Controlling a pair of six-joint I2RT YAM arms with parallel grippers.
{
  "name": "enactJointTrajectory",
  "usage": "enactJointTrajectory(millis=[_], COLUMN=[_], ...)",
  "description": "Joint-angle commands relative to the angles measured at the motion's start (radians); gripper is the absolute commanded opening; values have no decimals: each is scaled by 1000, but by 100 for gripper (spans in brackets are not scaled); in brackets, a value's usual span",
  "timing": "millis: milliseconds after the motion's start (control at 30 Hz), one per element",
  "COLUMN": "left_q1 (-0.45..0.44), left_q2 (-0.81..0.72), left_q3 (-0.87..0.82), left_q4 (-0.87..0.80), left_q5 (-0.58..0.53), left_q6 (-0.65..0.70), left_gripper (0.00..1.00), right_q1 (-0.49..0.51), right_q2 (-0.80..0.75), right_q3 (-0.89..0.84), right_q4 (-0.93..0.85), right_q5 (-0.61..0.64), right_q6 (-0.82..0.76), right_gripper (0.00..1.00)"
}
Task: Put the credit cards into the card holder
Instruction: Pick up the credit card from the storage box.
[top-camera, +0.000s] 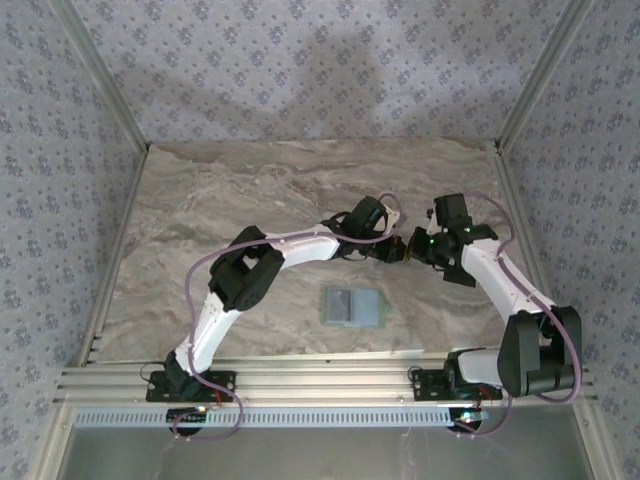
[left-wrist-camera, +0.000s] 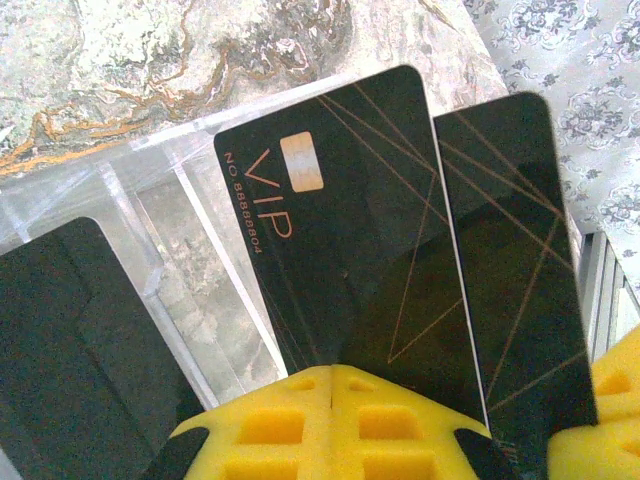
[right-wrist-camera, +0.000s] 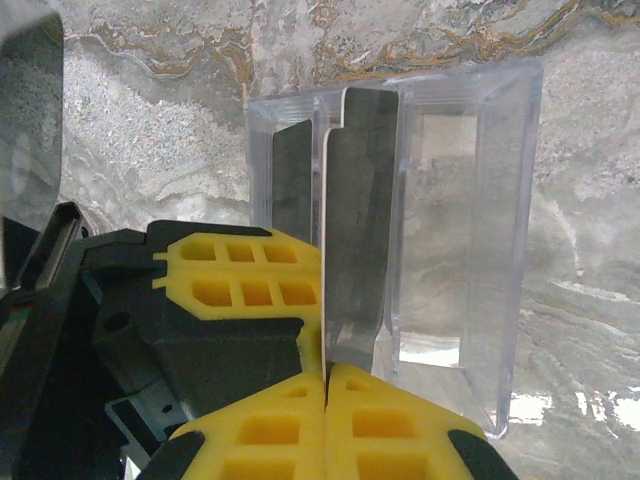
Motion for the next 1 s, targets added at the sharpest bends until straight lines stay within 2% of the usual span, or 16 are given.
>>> enactJointTrajectory(millis=[0,233,967], left_q1=[-12,-5,1], left_q2=[46,39,-54], left_q3=[13,3,-43], left_q4=[-59,-49,-29], left_q5=[-27,-24,-25], left_q6=[18,9,11], left_gripper=[0,0,3], right_q1=[1,-2,-6], right_q2=[-46,-107,-297], right_q3=[-9,-22,-71], right_q4=[-16,-57,-145], right_q5=[-21,2,35], right_q6=[13,19,37], right_gripper=[4,1,0])
